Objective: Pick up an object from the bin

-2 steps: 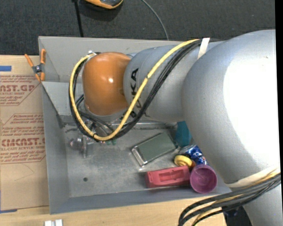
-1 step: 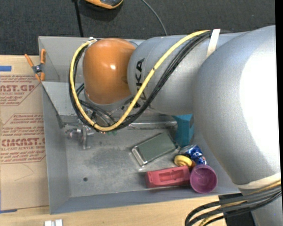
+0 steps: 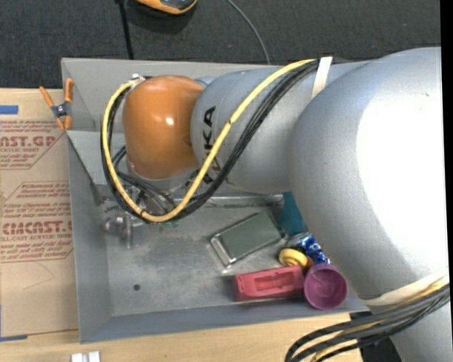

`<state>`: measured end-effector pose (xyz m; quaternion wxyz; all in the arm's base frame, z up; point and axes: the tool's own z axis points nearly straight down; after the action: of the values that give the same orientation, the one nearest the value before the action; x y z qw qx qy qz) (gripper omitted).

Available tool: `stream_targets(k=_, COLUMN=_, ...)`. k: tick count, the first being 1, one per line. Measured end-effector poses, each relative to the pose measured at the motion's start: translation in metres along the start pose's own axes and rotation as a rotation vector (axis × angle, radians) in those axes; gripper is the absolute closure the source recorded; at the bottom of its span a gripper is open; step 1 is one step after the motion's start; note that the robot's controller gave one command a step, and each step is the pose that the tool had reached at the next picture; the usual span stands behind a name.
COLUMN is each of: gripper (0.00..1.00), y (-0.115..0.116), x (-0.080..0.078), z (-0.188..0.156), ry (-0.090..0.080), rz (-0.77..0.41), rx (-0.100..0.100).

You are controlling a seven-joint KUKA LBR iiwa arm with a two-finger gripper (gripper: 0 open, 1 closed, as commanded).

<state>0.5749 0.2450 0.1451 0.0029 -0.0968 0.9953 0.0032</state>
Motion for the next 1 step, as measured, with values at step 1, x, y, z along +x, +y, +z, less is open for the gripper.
stream_targets(k=1, gripper=1.0, y=0.0006, x=-0.002, z=-0.0542, ry=0.001, rz=-0.026, rx=0.001)
